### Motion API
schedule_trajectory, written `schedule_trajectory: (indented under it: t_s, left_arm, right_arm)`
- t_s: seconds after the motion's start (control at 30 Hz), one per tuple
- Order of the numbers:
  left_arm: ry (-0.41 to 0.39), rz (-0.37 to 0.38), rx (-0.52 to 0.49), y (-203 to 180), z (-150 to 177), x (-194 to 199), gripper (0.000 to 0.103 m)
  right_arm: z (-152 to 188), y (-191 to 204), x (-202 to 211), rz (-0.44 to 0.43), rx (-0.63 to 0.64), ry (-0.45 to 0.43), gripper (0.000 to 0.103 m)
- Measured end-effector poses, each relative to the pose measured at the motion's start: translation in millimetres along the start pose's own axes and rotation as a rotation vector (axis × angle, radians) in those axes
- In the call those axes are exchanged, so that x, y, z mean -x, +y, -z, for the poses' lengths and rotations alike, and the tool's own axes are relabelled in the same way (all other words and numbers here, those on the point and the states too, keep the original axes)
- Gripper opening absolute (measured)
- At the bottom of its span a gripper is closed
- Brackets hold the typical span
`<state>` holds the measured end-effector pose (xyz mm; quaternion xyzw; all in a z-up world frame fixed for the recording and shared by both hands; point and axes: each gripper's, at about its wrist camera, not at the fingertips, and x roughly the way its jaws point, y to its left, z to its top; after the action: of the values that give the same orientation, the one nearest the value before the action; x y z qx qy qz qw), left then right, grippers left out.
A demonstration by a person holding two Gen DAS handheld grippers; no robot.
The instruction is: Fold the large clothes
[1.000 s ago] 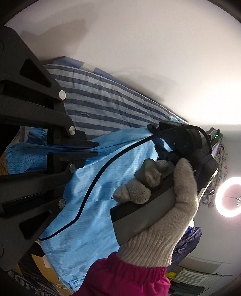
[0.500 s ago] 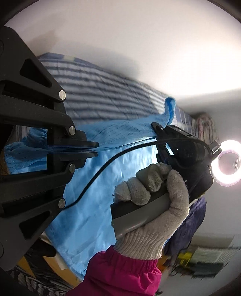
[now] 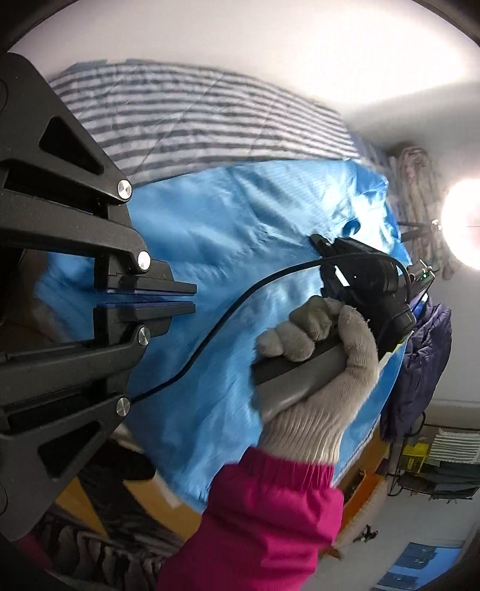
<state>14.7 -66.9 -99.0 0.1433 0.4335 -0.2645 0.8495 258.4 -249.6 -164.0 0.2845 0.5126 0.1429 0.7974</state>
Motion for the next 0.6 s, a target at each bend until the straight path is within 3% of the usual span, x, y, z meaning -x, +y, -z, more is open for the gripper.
schedule_trajectory:
  t_s: [0.13, 0.2, 0.3, 0.43, 0.6]
  left_arm:
    - [-0.009, 0.079, 0.096, 25, 14, 24, 0.000]
    - [-0.012, 0.073, 0.142, 44, 21, 34, 0.000]
    - [-0.005, 0.002, 0.193, 70, 25, 38, 0.000]
    - [0.027, 0.001, 0.245, 92, 19, 20, 0.000]
    - [0.108, 0.059, 0.220, 81, 21, -24, 0.000]
  right_arm:
    - [-2, -13, 0, 0.029, 0.011, 0.013, 0.001]
    - [0, -15, -4, 0.025, 0.019, 0.028, 0.001]
    - [5, -11, -5, 0.043, 0.072, 0.042, 0.001]
    - [15, -7, -12, 0.063, 0.079, 0.054, 0.001]
    - [19, -13, -23, 0.086, 0.052, 0.057, 0.001]
